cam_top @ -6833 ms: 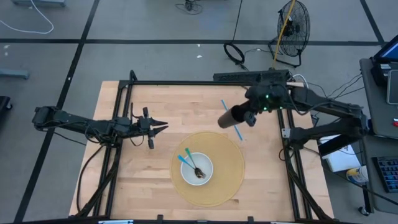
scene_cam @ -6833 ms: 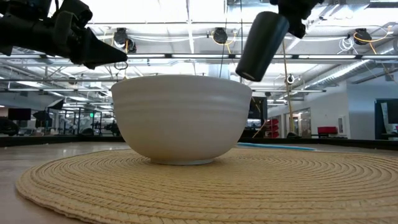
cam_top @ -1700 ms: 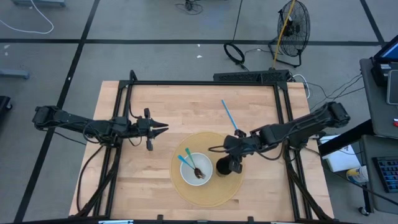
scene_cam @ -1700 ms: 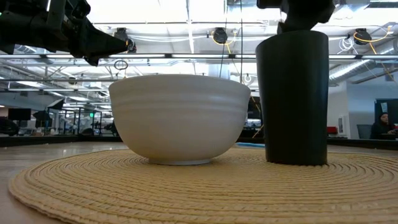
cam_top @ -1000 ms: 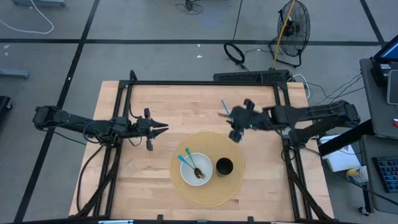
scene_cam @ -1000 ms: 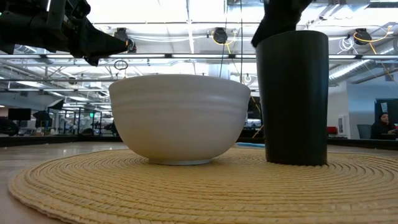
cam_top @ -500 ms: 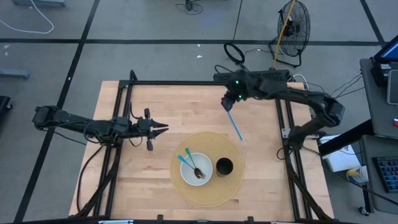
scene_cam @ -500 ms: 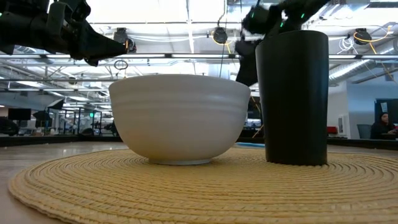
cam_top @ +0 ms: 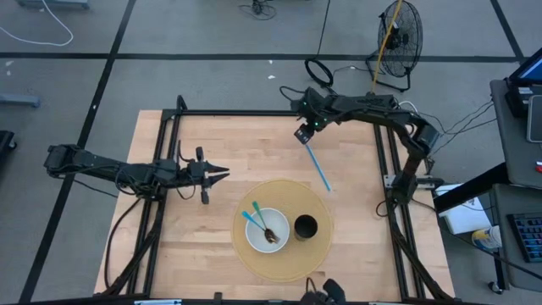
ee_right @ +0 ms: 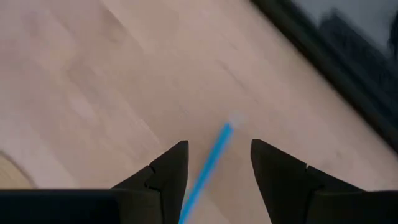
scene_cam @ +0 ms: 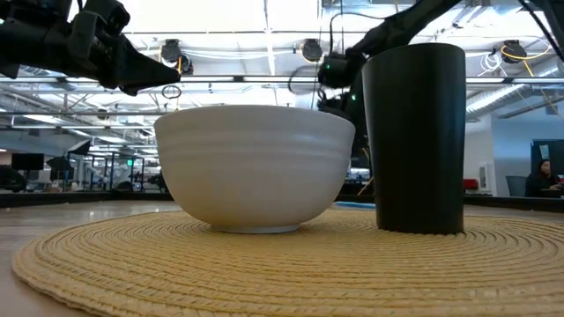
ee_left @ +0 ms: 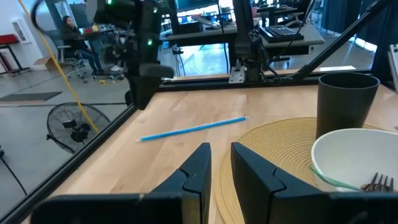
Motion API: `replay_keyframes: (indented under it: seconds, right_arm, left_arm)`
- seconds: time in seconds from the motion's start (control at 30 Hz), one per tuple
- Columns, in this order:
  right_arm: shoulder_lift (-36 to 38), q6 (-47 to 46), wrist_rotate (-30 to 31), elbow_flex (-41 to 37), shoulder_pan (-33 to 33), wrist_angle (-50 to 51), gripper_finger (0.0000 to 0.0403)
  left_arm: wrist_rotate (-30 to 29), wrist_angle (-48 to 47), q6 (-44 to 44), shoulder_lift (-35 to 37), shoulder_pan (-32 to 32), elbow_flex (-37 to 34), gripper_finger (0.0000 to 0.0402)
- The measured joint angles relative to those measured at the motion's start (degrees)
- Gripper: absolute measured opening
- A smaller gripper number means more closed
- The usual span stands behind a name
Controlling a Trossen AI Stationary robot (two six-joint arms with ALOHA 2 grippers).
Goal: Pick & Place Utensil
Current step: Put the blue straw into the black cup
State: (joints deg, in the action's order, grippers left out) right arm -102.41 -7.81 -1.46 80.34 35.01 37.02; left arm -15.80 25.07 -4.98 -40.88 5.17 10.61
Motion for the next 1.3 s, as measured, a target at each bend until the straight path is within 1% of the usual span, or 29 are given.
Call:
replay_keyframes:
  seconds: [0.17,0.3,0.47,0.8,0.9,1.0,1.3]
  right_arm:
    - [-2.70,-2.61,-0.44,0.39,1.29,2.17,0.0168]
    - [-4.00,-3.02,-3.17,0.40,0.73,0.99,0.0169]
    - [-4.44,-2.67,-2.83,0.41,0.48,0.49,0.0168]
    - [-9.14,-3.09,-3.04,0.39,0.50,0.28,0.0180]
    - [-9.21,-3.09,-2.40,0.41,0.62,0.77,0.0180]
    - [-9.29,-3.13,0.18,0.41,0.63,1.96,0.0177]
    - [-9.29,-3.50,-0.04,0.39,0.52,1.92,0.0176]
  left_arm:
    - [-0.12,-0.15,-0.41,0.00,0.00,0.00,0.0067]
    - [-0.41,-0.94,-0.68,0.00,0.00,0.00,0.0067]
    - [-0.83,-1.11,-0.65,0.00,0.00,0.00,0.0067]
    - [-0.81,-1.09,-0.30,0.00,0.00,0.00,0.0067]
    - [-0.81,-1.09,-0.28,0.00,0.00,0.00,0.0067]
    - [-0.81,-1.09,-0.32,0.00,0.00,0.00,0.0067]
    - [-0.81,-1.07,-0.27,0.00,0.00,0.00,0.0067]
